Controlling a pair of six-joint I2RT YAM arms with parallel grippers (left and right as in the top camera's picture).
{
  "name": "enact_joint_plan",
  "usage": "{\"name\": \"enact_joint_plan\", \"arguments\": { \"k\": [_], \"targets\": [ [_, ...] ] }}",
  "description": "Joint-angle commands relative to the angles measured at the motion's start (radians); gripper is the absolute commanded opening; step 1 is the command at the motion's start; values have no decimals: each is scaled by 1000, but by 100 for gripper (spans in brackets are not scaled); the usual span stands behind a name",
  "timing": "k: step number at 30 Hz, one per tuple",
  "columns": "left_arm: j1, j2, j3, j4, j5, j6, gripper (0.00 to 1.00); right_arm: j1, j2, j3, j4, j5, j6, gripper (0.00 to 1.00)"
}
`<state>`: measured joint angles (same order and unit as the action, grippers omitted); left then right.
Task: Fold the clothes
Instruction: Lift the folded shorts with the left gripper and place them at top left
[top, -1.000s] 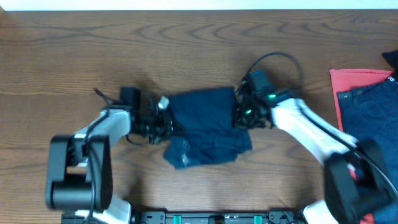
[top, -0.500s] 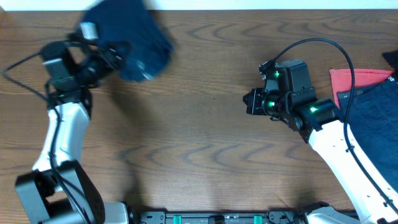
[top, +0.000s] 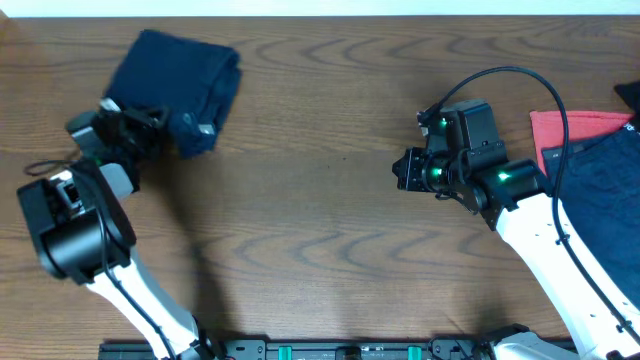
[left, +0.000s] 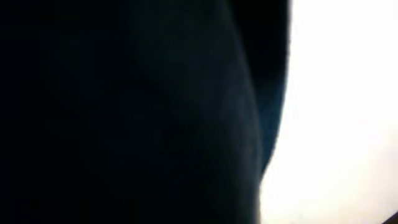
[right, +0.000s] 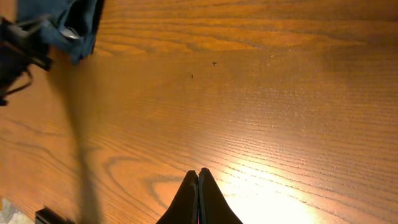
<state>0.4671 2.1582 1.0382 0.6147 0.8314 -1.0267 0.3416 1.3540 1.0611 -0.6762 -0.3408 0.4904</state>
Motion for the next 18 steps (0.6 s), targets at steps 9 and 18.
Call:
{"name": "enact_joint_plan", "arguments": {
  "k": [9, 18],
  "targets": [
    [13, -25, 6, 15, 127, -71, 49, 6, 1, 7, -17, 0, 11, 1],
    [101, -175, 6, -70, 325, 5, 72, 6, 1, 7, -45, 0, 10, 1]
  ]
}}
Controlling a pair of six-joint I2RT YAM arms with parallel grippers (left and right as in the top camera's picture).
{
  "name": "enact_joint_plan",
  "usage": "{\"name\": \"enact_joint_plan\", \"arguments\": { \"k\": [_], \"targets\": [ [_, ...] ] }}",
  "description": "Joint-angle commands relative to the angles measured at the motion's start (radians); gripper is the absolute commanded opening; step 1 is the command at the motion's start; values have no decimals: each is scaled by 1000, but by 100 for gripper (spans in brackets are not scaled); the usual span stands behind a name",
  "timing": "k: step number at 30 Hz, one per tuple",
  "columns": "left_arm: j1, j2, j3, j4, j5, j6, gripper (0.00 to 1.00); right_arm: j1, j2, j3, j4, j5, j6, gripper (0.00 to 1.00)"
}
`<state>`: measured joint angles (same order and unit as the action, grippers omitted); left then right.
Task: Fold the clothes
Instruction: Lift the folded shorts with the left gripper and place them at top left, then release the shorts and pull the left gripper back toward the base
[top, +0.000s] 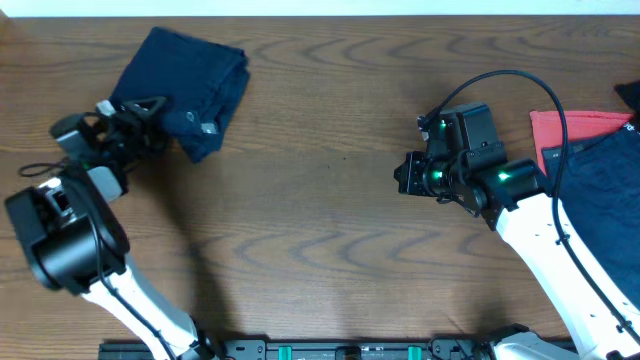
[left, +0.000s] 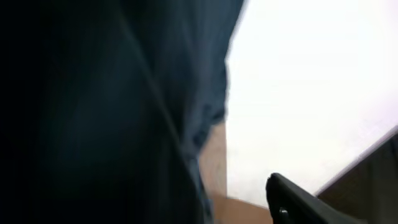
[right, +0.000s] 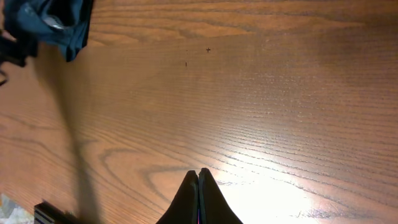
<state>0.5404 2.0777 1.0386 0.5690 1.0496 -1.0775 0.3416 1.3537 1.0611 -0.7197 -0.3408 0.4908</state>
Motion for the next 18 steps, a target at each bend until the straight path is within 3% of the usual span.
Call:
{"name": "enact_joint_plan", "arguments": {
  "k": [1, 5, 8, 10, 13, 18],
  "targets": [
    [37, -133, 5, -91, 115, 99, 74, 6, 1, 7, -2, 0, 10, 1],
    [50, -311, 5, -529, 1, 434, 86, 6, 1, 7, 2, 0, 10, 1],
    [34, -469, 5, -959, -333, 706, 91, 6, 1, 7, 10, 0, 10, 1],
    [-5, -567, 5, -1158, -500, 855, 93, 6, 1, 7, 12, 0, 10, 1],
    [-82, -689, 5, -1354, -591, 1019, 93, 5, 1, 7, 31, 2, 3, 1],
    [-274, -857, 5, -1491, -590, 1114, 93, 5, 0, 7, 123, 3, -47, 2]
  ]
}}
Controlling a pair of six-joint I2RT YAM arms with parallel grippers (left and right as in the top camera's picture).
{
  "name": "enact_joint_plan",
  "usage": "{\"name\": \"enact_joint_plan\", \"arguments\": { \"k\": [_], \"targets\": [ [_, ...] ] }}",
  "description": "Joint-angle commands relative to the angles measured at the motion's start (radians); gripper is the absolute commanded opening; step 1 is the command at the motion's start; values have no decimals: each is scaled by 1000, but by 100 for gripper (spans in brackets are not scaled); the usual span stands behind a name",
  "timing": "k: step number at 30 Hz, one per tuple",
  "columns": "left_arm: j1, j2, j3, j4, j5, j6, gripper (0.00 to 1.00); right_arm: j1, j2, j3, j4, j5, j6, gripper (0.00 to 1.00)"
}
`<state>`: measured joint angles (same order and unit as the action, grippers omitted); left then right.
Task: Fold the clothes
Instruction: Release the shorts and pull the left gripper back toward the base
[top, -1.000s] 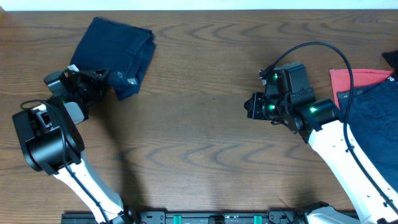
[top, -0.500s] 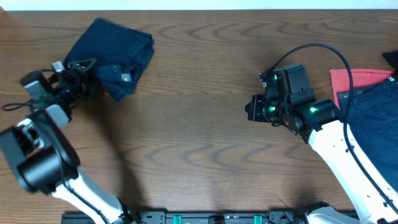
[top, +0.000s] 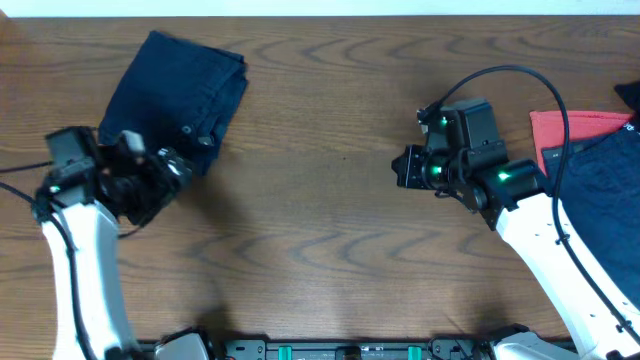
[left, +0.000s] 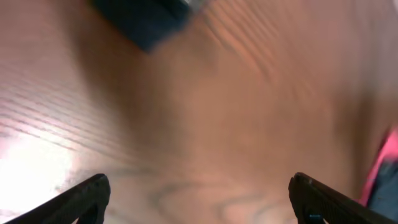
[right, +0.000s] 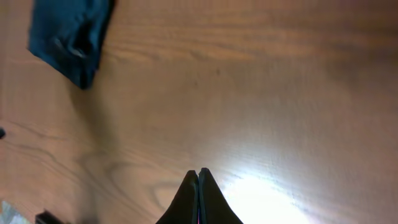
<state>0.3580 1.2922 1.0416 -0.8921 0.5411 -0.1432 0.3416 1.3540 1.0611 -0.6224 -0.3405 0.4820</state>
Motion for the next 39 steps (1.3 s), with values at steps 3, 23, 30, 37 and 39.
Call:
{"name": "enact_joint_plan", "arguments": {
  "k": [3, 23, 30, 37, 39],
  "targets": [
    [-256, -154, 2, -54, -87, 222, 93, 6, -2, 8, 69, 3, -113, 7],
    [-937, -280, 2, -87, -621, 191, 98, 6, -287, 58, 26, 108, -394, 99],
    [-937, -280, 2, -72, -621, 191, 98, 6, -288, 57, -21, 100, -393, 99],
    [-937, -280, 2, -72, -621, 191, 98, 6, -288, 57, -56, 101, -393, 99],
    [-937, -280, 2, -72, -621, 191, 98, 6, -288, 57, -56, 101, -394, 99]
  ]
}}
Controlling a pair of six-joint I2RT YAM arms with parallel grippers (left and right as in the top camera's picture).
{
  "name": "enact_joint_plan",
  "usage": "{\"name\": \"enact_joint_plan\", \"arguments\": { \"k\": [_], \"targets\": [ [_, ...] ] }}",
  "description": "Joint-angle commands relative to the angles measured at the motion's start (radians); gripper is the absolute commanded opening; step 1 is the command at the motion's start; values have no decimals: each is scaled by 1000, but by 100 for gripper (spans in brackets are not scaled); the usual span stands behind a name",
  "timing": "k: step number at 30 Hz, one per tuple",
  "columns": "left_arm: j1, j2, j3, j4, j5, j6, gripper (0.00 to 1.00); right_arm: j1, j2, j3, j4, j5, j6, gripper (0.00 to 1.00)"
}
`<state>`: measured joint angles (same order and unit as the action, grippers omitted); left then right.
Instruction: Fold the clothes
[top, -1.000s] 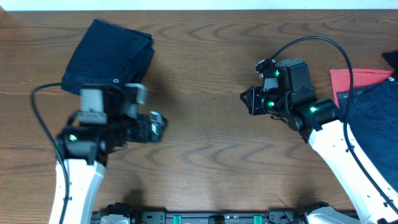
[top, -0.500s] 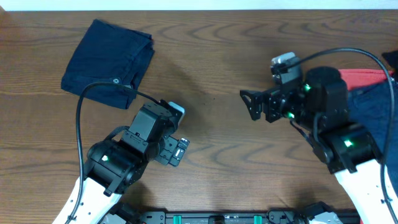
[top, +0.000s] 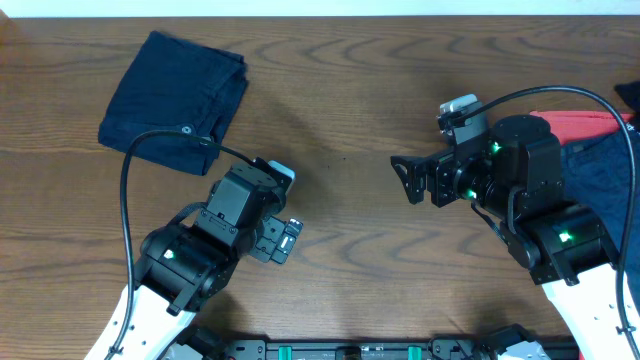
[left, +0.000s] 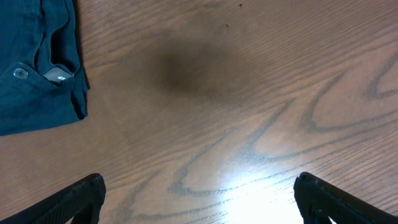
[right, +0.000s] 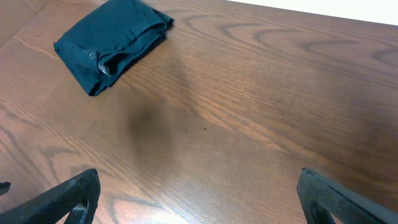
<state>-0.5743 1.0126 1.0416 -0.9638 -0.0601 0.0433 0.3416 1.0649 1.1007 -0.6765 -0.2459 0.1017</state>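
Note:
A dark blue garment (top: 178, 100) lies folded at the table's far left corner. Its button and waistband show in the left wrist view (left: 37, 68), and the whole bundle shows in the right wrist view (right: 112, 46). My left gripper (top: 282, 240) hangs over the bare table (top: 330, 70) near the front centre. Its jaws stand wide open with nothing between them (left: 199, 199). My right gripper (top: 408, 180) is right of centre, also wide open and empty (right: 202, 196). Neither gripper touches the garment.
A red cloth (top: 585, 125) and a dark blue cloth (top: 612, 165) lie unfolded at the right edge, partly under the right arm. The right arm's black cable (top: 530, 95) loops above them. The left arm's cable (top: 150, 140) arcs over the folded garment's near edge.
My left gripper was beside the folded garment's near corner and is now near the front centre, well clear of it. My right gripper was shut and is now wide open.
At first my left gripper was pressed against the garment's near-left edge, its camera dark with cloth, and the right gripper was shut over the table. Then the left was still at that edge, then open and clear. Now both are open and the garment lies folded.

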Motion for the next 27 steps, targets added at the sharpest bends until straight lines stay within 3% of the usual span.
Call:
{"name": "enact_joint_plan", "arguments": {
  "k": [1, 15, 22, 27],
  "targets": [
    [-5, -1, 2, 0, -19, 5, 98, 6, 1, 18, -2, 6, -13, 99],
    [-5, -1, 2, 0, -19, 5, 98, 5, 0, 15, -26, 70, -14, 99],
    [-5, -1, 2, 0, -19, 5, 98, 5, -127, -166, 355, 193, -14, 99],
    [-5, -1, 2, 0, -19, 5, 98, 5, -309, -465, 626, 201, -14, 99]
  ]
}}
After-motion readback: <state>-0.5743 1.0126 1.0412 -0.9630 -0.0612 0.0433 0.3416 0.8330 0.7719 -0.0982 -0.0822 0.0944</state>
